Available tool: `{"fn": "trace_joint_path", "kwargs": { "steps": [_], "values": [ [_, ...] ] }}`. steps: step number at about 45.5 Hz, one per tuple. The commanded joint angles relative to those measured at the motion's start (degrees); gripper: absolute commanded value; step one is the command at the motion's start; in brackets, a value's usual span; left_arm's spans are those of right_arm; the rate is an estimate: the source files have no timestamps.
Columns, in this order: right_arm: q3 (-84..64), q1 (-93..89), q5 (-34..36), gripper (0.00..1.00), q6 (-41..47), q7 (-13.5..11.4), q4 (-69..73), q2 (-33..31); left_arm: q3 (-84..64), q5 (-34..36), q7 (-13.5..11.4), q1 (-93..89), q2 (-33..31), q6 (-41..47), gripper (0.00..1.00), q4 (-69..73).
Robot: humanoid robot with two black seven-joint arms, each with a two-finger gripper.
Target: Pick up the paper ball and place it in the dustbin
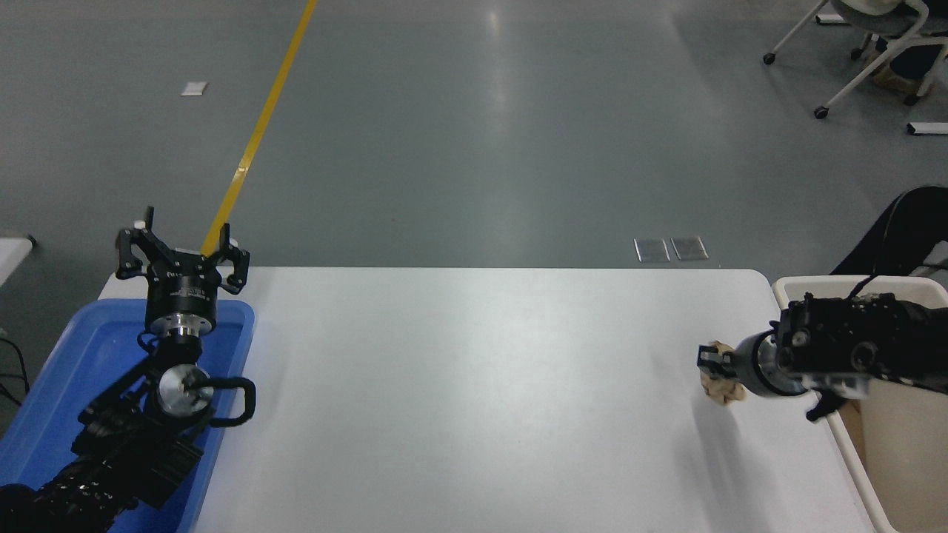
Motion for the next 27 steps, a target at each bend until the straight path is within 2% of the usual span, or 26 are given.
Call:
{"fn": "trace_joint_path", "kwargs": {
  "steps": [1,10,12,13,16,27],
  "values": [
    [-6.20,17.95,0.16,0.00,9.95,0.40,12.61,-6.66,0.05,0.05,0.00,0.00,0.00,0.00,0.99,0.01],
    [-6.11,29.38,1.12,0.00,26.82,0.66,13.14,-11.94,0.05,-0.04,0.00,0.00,0.00,0.00,0.99,0.01],
    [-6.03,32.01,2.00,0.00,30.51,0.93,13.14,-12.99,-0.04,-0.04,0.00,0.00,0.00,0.00,0.99,0.01],
    [-6.03,35.07,3.22,0.00,35.23,1.10,13.14,-14.39,-0.04,0.05,0.00,0.00,0.00,0.00,0.99,0.01],
    [-5.85,38.26,4.29,0.00,39.83,1.19,13.14,-16.07,-0.04,-0.04,0.00,0.00,0.00,0.00,0.99,0.01],
    [-6.03,46.35,4.46,0.00,41.52,1.19,13.14,-19.85,0.05,-0.04,0.00,0.08,0.00,0.00,0.99,0.01]
  ]
}}
